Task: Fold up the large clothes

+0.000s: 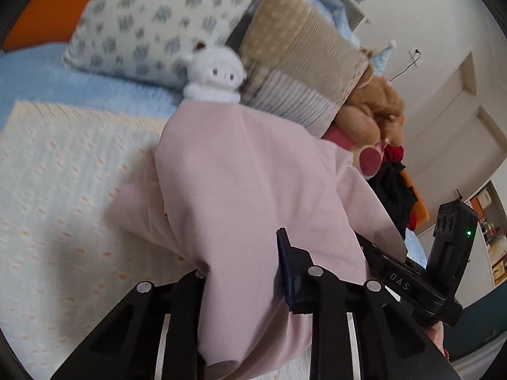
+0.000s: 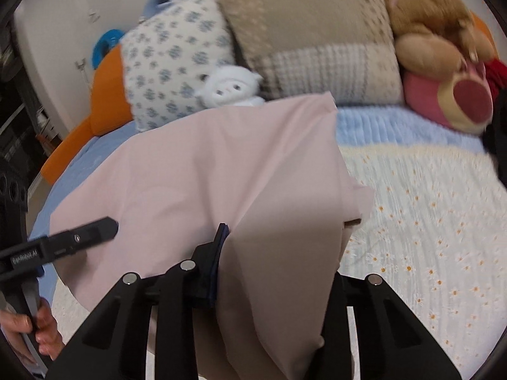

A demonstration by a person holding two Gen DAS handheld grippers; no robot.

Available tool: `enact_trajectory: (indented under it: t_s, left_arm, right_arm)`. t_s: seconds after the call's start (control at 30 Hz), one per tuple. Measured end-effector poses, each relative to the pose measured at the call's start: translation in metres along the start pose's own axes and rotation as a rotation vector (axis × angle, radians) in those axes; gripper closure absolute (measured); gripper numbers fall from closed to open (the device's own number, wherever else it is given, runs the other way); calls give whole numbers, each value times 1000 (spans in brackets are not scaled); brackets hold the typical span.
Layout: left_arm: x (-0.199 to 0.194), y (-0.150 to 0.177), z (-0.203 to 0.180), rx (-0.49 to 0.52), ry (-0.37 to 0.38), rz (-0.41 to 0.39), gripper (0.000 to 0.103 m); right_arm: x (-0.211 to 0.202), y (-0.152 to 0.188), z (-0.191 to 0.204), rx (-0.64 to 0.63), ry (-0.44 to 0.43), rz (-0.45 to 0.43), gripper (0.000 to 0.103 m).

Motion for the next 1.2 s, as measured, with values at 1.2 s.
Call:
enact_trajectory:
  t_s: [1.2]
  left_arm:
    - [-471, 317, 326, -170, -418, -282, 73]
  right_arm:
    - [-45, 278, 547, -542, -430, 20, 71]
Point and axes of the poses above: each gripper's, at about its wrist camera, not at the fingertips, and x roughly the way its jaws point, z to its left, y to its underside, the point moved 9 cm from there along x, roughly the way its jaws point, and after that the axes turned 2 degrees about -x, right-handed, at the moved point
